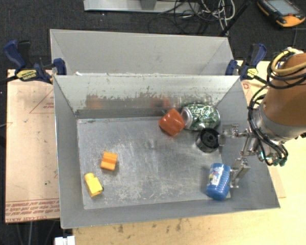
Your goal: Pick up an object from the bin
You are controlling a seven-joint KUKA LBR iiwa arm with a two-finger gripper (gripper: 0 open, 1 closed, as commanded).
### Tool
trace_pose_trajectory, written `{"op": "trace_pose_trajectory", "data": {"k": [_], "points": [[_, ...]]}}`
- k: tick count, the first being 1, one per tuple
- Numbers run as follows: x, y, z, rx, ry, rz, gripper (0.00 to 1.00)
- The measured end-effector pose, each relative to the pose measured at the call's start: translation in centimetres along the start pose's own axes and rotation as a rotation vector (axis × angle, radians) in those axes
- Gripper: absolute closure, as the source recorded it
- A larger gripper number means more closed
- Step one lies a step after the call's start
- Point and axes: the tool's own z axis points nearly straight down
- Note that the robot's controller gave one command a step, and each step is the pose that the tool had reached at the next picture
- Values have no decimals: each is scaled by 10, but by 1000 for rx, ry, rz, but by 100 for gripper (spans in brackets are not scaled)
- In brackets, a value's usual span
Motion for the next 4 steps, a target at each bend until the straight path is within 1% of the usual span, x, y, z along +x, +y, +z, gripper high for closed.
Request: {"op": "trace_pose_trajectory", "data": {"k": [1,2,3,4], "points": [[0,0,0,0,-1,-2,0],[-3,-11,45,1,-4,-126,0],[-4,-39,78,-1,-1,-545,0],[-21,-56,95,0,-2,-689,0]]}}
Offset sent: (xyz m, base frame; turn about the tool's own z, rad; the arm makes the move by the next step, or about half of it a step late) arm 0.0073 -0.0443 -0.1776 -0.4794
